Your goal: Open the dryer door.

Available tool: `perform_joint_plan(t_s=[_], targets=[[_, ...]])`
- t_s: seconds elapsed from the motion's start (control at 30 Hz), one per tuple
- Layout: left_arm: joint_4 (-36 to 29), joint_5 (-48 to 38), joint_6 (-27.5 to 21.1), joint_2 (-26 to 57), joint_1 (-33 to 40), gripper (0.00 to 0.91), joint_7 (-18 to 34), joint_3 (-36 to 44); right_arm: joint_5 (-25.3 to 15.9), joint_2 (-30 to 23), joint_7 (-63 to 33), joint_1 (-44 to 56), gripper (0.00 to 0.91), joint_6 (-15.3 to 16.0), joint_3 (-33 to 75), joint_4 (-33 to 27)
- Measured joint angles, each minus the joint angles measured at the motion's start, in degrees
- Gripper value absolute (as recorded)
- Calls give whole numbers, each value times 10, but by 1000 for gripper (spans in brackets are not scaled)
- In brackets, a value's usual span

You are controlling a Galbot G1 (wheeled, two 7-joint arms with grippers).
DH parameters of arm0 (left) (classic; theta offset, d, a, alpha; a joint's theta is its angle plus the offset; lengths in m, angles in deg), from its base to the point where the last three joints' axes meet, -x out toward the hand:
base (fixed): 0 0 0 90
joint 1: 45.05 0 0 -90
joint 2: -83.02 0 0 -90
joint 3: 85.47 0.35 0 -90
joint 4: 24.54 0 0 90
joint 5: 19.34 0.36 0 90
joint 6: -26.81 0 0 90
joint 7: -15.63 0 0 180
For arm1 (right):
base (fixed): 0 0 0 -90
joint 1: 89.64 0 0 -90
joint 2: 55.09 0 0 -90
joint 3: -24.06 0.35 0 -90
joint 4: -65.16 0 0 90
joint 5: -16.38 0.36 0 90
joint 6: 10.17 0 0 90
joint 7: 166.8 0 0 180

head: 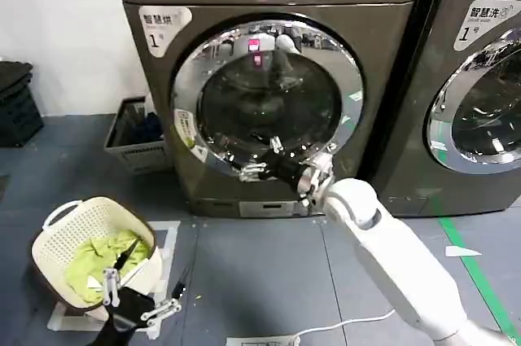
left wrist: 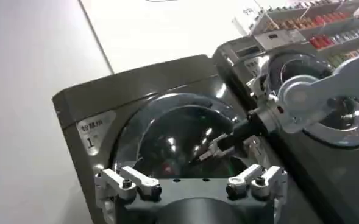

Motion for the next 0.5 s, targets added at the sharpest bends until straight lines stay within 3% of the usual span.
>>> perform_joint_plan(t_s=[0.5], targets=[[-1,2,3,-3,-3,907,0,1,-2,-40,-5,-42,907,-3,-33,-44]])
